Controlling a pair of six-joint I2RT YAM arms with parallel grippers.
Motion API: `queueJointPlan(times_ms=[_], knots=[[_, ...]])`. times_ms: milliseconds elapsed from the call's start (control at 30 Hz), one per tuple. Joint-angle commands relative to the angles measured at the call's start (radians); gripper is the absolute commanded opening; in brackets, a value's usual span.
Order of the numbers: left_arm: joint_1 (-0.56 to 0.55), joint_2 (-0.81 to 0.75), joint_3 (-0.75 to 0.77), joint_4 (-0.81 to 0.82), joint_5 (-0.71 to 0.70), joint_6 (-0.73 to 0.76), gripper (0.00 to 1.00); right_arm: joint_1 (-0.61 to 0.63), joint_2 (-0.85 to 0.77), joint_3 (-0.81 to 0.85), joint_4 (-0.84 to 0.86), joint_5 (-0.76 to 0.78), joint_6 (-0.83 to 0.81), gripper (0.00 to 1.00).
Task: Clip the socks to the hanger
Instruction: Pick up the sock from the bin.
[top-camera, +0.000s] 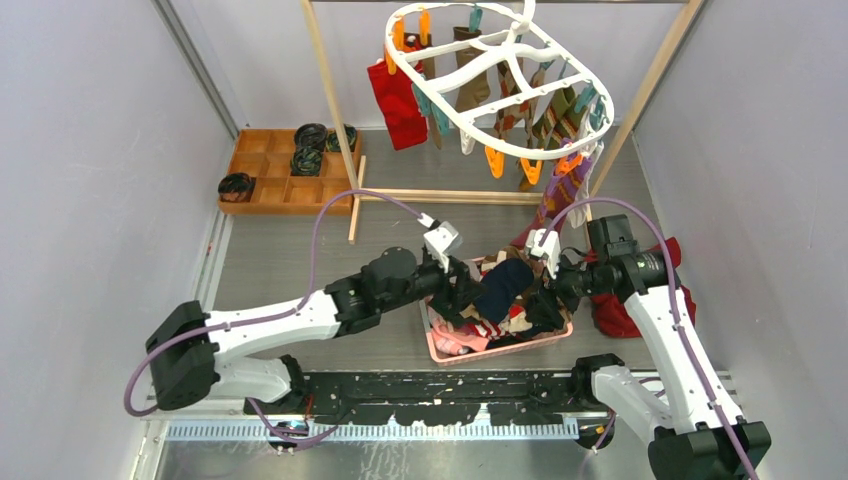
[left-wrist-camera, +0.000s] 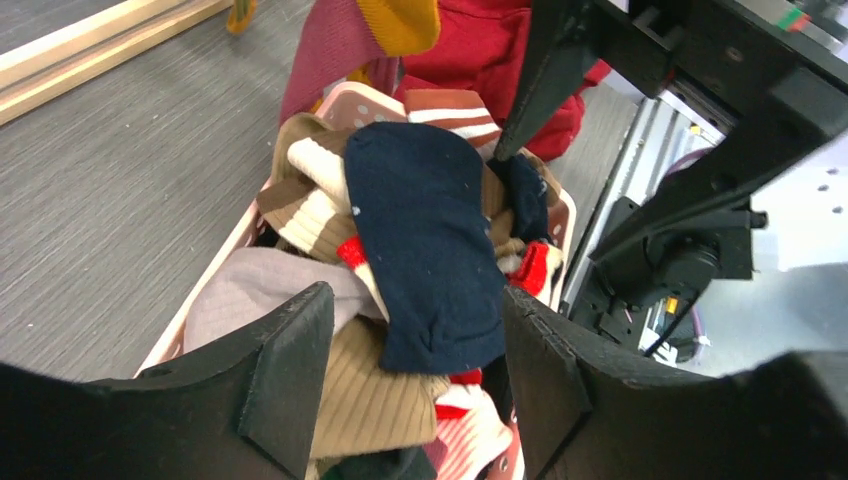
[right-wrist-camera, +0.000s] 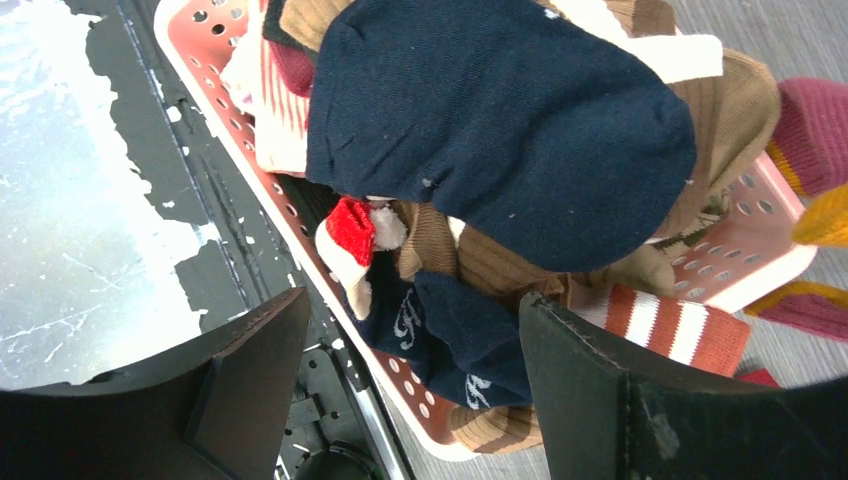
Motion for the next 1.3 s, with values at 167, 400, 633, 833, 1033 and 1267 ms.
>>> queueJointPlan(times_ms=[167, 400, 633, 833, 1033, 1267], knots=[[-0.011, 0.150, 0.148, -0.086, -0.062, -0.035, 0.51, 0.003, -0.024, -0.005, 0.058, 0.060, 0.058, 0.82], [-0.013, 0.191, 0.192, -0.122, 0.025, -0.081, 0.21, 0.003, -0.034, -0.009, 0.060, 0.066, 0.062, 0.82], [-0.013, 0.181, 0.224, -0.158, 0.048, -0.070, 0.01, 0.004, -0.040, -0.006, 0.057, 0.063, 0.063, 0.82], [-0.011, 0.129, 0.224, -0.176, -0.012, -0.048, 0.00, 0.001, -0.047, -0.005, 0.058, 0.059, 0.065, 0.82], [0.003, 0.010, 0.224, -0.225, -0.065, -0.049, 0.00, -0.008, -0.061, -0.004, 0.061, 0.053, 0.072, 0.83], [0.062, -0.146, 0.191, -0.278, 0.031, -0.118, 0.00, -0.013, -0.066, -0.005, 0.068, 0.051, 0.079, 0.84]])
